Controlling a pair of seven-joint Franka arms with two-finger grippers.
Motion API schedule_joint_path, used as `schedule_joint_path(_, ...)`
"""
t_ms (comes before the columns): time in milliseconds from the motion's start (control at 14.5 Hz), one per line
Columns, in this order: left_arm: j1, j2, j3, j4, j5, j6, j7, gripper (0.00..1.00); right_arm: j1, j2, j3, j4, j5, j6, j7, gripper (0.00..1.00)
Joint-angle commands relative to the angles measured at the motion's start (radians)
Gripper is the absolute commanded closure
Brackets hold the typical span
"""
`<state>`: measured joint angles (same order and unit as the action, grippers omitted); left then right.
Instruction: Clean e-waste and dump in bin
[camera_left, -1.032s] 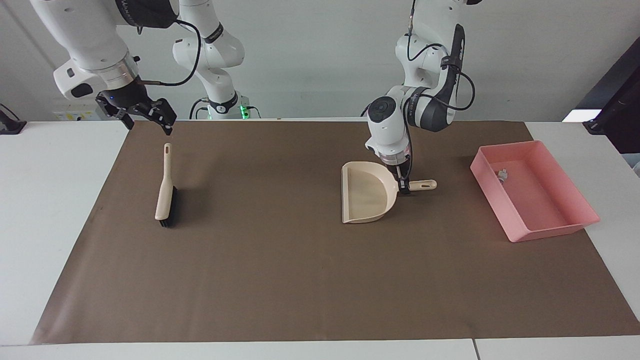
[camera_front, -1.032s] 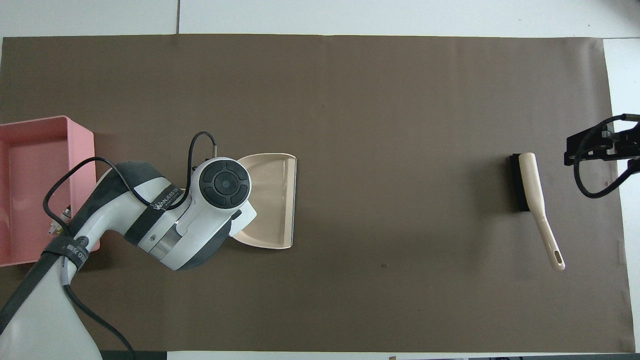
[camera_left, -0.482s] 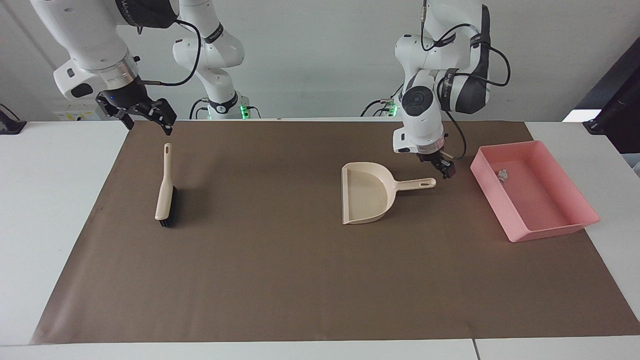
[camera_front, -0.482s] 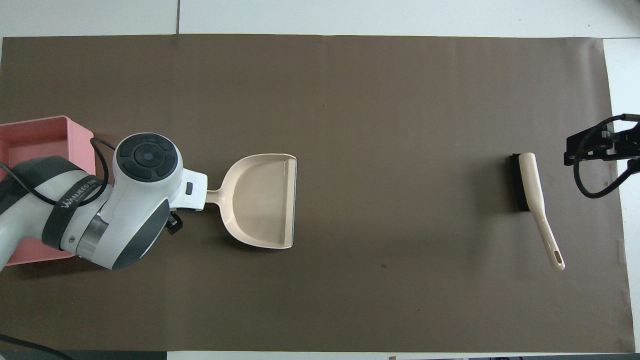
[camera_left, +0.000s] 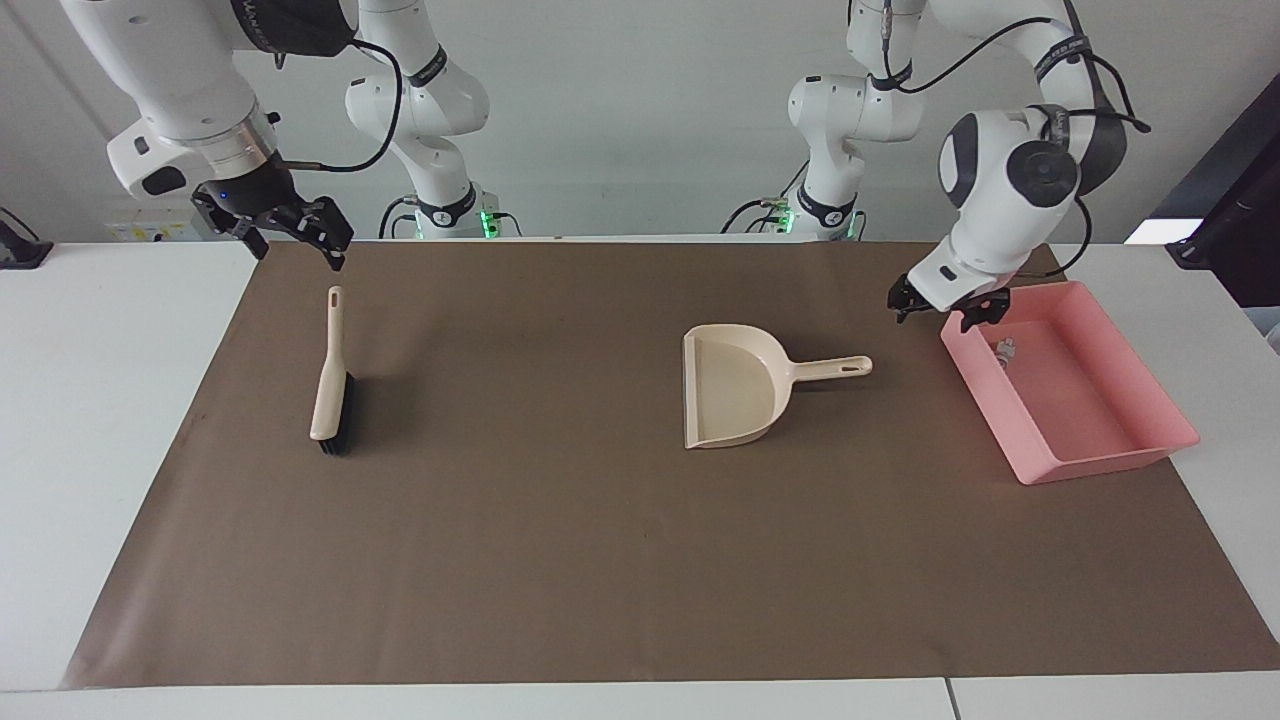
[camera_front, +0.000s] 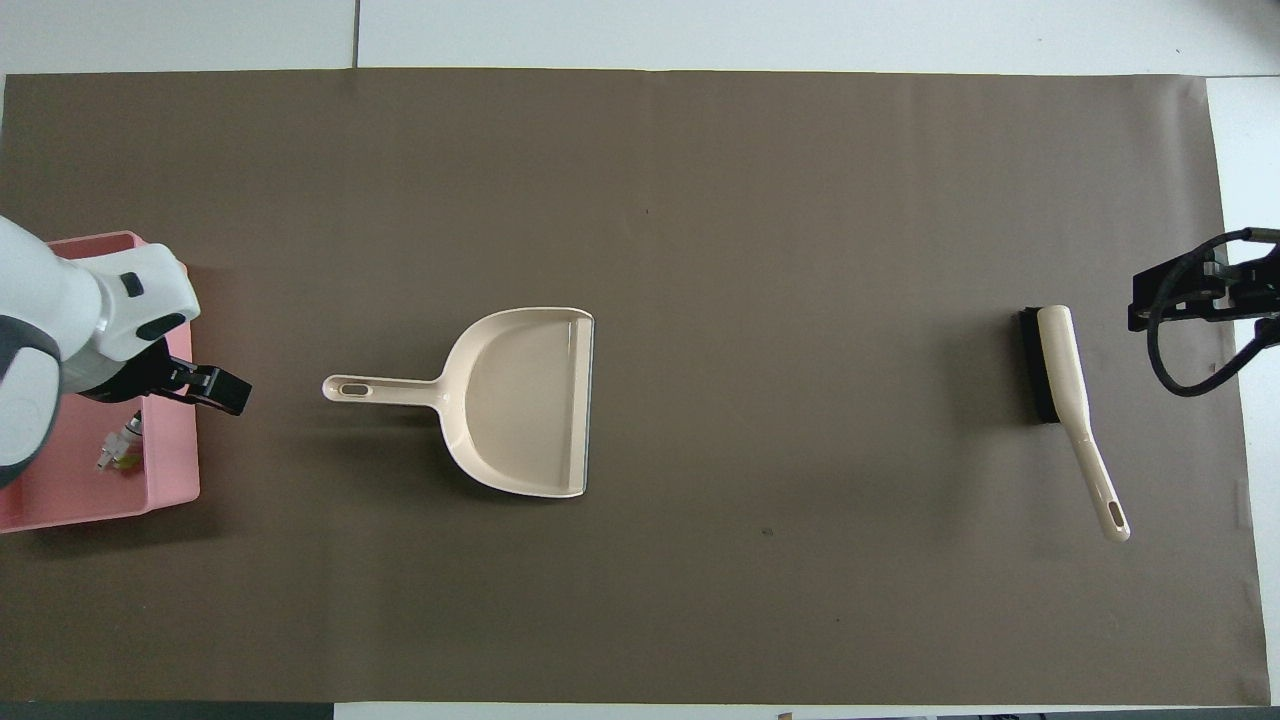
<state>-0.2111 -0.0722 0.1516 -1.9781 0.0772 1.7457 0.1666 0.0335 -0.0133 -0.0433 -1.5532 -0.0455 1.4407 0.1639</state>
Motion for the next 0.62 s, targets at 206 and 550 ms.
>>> schedule_joint_path(206,0.107,0.021,-0.009,0.322,-0.056,-0.211,-0.039,0.02,-0.009,-0.017,0.002,-0.021,0.018,0.018,-0.018,0.00)
schedule_joint_path(550,0.122,0.032,-0.007,0.418,-0.079,-0.282,-0.038,0.02,-0.009,-0.017,0.002,-0.021,0.018,0.018,-0.018,0.00)
